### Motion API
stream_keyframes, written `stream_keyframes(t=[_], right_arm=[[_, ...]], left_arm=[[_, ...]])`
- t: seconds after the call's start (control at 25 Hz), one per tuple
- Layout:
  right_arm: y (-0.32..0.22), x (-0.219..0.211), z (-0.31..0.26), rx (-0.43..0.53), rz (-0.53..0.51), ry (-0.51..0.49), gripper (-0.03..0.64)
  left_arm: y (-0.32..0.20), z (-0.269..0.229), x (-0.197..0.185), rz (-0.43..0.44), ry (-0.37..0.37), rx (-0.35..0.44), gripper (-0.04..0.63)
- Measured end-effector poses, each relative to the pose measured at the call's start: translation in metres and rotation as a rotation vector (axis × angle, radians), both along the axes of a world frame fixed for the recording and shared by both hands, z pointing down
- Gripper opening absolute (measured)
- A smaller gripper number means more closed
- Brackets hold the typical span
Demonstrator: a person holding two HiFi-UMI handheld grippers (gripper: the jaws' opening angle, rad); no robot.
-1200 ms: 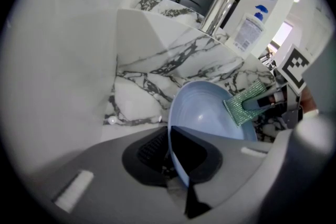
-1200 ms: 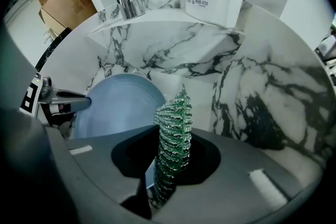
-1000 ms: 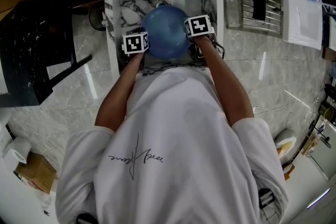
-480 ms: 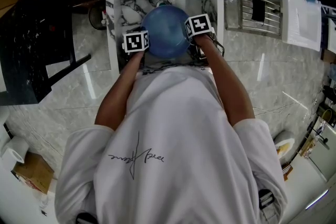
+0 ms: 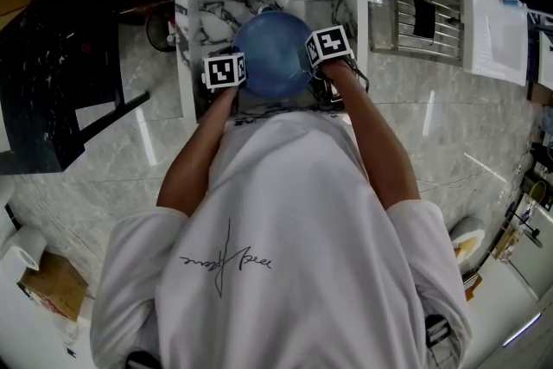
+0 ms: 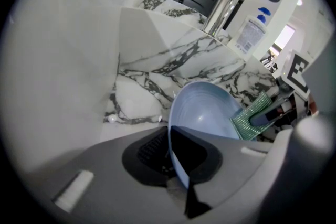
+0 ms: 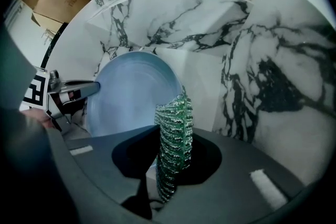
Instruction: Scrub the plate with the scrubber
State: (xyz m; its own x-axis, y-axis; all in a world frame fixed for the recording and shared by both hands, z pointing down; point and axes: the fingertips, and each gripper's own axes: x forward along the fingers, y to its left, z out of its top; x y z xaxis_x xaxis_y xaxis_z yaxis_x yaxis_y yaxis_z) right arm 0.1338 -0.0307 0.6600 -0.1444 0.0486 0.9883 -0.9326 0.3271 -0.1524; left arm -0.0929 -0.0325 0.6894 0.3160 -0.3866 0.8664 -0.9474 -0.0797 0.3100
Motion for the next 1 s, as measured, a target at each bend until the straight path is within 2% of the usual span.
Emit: stream_keyframes(t=[1.0], right_arm=[[0.036, -0.014, 0.005, -0.174, 0.069, -0.130, 0.058]], left_arm=[[0.000, 0.000, 0.000, -0.019, 0.010, -0.004, 0.040]])
